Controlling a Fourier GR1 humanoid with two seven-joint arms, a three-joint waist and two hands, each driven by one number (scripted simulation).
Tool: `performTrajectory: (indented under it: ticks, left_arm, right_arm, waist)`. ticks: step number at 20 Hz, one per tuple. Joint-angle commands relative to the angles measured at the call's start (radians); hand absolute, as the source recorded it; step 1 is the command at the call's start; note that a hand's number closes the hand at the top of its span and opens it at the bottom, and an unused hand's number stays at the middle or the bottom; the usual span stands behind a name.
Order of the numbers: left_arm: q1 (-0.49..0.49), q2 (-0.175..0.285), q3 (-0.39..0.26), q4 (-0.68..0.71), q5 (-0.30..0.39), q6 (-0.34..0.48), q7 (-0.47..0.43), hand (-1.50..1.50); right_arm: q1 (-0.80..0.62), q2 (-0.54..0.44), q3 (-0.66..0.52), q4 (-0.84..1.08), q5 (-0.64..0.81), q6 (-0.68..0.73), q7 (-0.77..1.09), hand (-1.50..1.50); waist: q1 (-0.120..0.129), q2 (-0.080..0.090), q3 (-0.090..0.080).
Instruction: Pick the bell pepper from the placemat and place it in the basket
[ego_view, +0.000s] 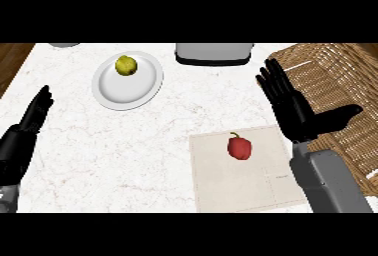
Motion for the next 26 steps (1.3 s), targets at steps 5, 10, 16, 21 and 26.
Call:
performTrajectory:
  ticks: [5, 10, 16, 21, 26]
  left_arm:
    - [-0.07, -0.098, 0.017, 0.096, 0.109, -0.009, 0.177, 0.0]
    - [-0.08, -0.118, 0.012, 0.131, 0.171, -0.051, 0.232, 0.0]
    - [-0.16, -0.14, 0.022, 0.193, 0.176, -0.045, 0.301, 0.0]
    - [-0.148, -0.122, 0.044, 0.195, 0.175, -0.059, 0.291, 0.0]
    - [-0.116, -0.124, 0.048, 0.195, 0.182, -0.062, 0.286, 0.0]
  right_arm:
    - [-0.26, -0.186, -0.044, 0.07, 0.105, 0.128, -0.047, 1.5]
    - [-0.278, -0.272, 0.329, -0.029, 0.535, 0.199, -0.156, -1.5]
    - [-0.204, 0.048, 0.533, 0.008, 0.851, -0.211, -0.046, -1.5]
    - [-0.347, 0.161, 0.558, 0.003, 0.916, -0.087, 0.457, -1.5]
    - [-0.568, 0.052, 0.556, 0.01, 1.045, 0.127, 0.751, -1.5]
  waist:
    - [0.017, 0.006, 0.026]
    - [0.038, 0.007, 0.021]
    - [0.003, -0.005, 0.026]
    - [0.002, -0.014, 0.024]
    - [-0.005, -0.031, 0.02]
